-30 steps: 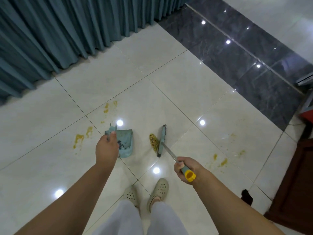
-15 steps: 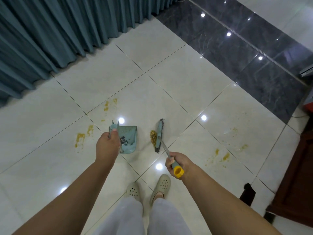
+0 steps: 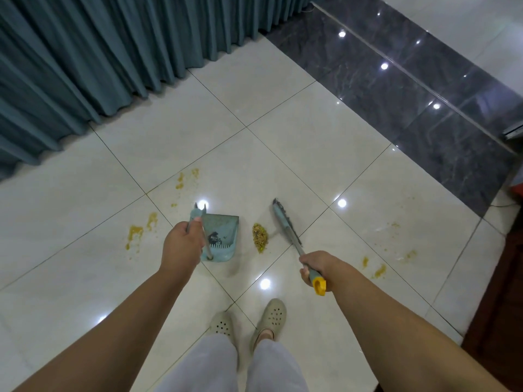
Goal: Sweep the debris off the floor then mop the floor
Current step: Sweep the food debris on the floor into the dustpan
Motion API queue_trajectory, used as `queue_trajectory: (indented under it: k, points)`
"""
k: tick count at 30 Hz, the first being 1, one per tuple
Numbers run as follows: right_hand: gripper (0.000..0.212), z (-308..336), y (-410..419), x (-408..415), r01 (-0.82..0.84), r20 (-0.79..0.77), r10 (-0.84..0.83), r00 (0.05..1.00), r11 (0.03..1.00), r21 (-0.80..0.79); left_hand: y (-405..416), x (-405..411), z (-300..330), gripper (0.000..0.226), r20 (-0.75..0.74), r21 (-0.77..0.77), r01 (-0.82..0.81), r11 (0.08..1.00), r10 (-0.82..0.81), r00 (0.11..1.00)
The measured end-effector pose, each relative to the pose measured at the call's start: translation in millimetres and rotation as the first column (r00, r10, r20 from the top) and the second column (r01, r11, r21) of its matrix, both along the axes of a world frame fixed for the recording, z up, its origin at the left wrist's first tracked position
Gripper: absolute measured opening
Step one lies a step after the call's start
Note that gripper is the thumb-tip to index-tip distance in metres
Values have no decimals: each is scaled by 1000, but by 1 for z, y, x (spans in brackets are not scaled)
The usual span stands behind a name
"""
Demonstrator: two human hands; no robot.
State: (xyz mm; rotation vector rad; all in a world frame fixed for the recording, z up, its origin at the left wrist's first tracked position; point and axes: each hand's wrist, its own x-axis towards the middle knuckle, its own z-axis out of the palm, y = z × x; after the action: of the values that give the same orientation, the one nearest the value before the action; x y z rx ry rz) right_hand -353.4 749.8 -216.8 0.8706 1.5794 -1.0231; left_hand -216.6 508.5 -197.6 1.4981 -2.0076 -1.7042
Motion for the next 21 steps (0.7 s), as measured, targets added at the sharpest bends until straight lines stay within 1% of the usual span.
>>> queue_trajectory:
  k: [3, 7, 12, 16, 21]
  points:
    - [13, -6, -6, 3, -112, 17, 112, 994, 994, 2, -4, -3, -1, 50, 7, -10, 18, 1000, -18, 1000]
    - [16, 10, 3, 3, -136, 64, 135, 989, 991, 11, -5, -11, 4, 52, 1, -5, 35, 999, -35, 999]
    - [17, 29, 24, -3, -127, 29, 126, 992, 992, 13, 2, -32, 17, 46, -24, -1, 67, 998, -67, 997]
    - [16, 27, 32, -21, -100, 18, 100, 995, 995, -3, 11, -55, 29, 50, -14, -63, 91, 994, -92, 996]
    - [19, 19, 42, -54, -25, 56, 29, 998, 997, -74, 18, -97, 28, 54, 11, -95, 89, 992, -88, 996]
